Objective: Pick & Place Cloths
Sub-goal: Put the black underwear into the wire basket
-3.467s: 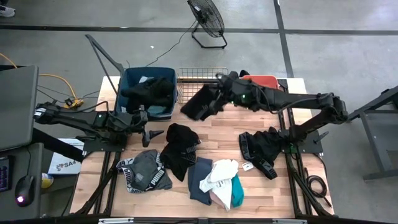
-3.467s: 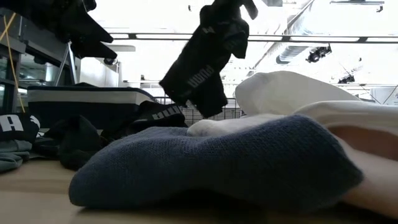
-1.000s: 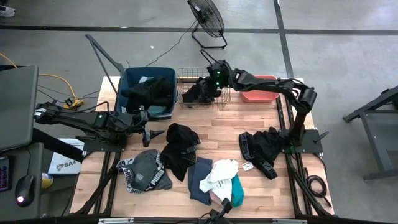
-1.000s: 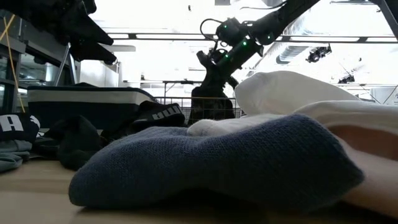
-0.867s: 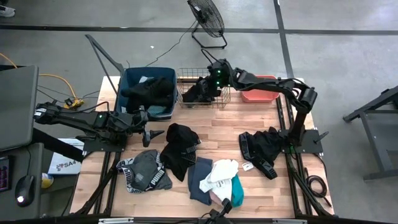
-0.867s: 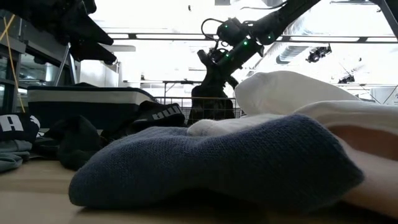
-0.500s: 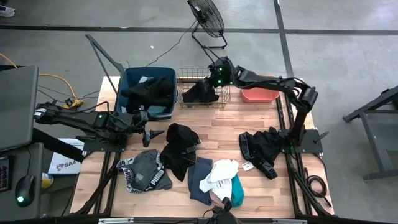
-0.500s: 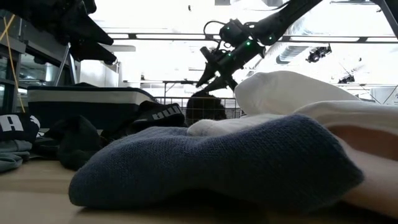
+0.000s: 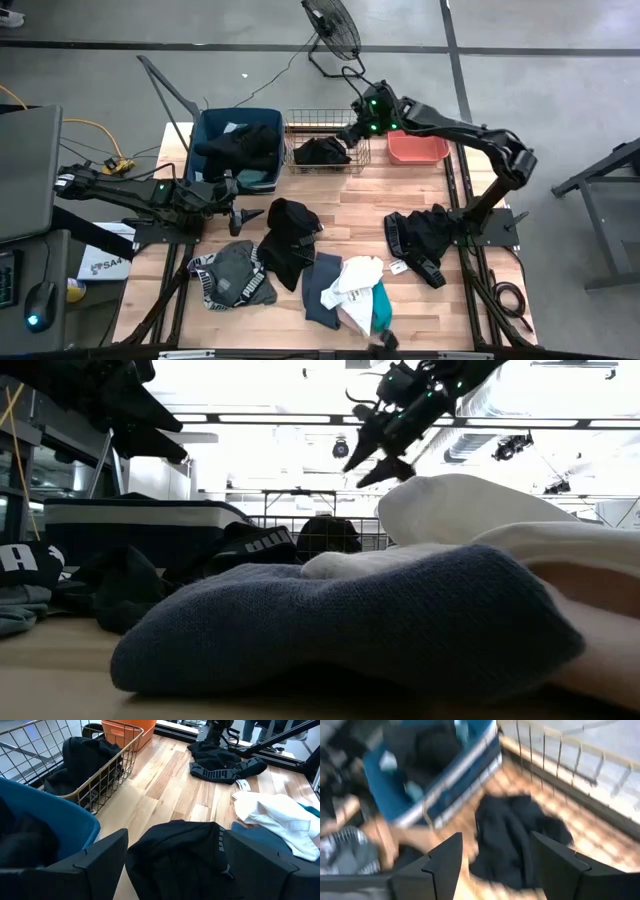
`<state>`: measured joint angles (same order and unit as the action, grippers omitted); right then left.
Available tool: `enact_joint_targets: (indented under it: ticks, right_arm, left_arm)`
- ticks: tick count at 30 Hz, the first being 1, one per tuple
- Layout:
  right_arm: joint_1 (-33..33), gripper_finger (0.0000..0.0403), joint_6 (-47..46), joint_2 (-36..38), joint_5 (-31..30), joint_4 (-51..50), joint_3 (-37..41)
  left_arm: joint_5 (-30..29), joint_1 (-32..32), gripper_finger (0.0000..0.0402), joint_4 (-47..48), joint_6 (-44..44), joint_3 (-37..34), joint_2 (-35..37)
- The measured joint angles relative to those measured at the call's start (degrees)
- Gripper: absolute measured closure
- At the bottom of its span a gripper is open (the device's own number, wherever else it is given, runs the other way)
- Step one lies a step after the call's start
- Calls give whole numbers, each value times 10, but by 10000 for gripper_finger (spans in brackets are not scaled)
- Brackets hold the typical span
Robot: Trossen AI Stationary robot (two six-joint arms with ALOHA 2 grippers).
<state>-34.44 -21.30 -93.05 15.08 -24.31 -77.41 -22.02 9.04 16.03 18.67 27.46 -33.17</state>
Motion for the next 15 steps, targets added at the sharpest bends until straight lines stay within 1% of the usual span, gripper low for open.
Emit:
enact_joint_targets:
  ticks: [3, 8, 10, 15]
  right_arm:
    - [11, 188, 20, 32, -19, -97, 0]
    - [51, 190, 32, 78, -109, -243, 0]
    - [70, 190, 31, 95, -133, -297, 0]
    - [129, 190, 6, 125, -160, -389, 4]
  left_arm:
    - [0, 0, 85, 0, 0, 0, 0]
    - [0, 0, 85, 0, 1, 0, 0]
    - [0, 0, 85, 0, 1, 0, 0]
    - [0, 0, 85, 0, 3, 0, 0]
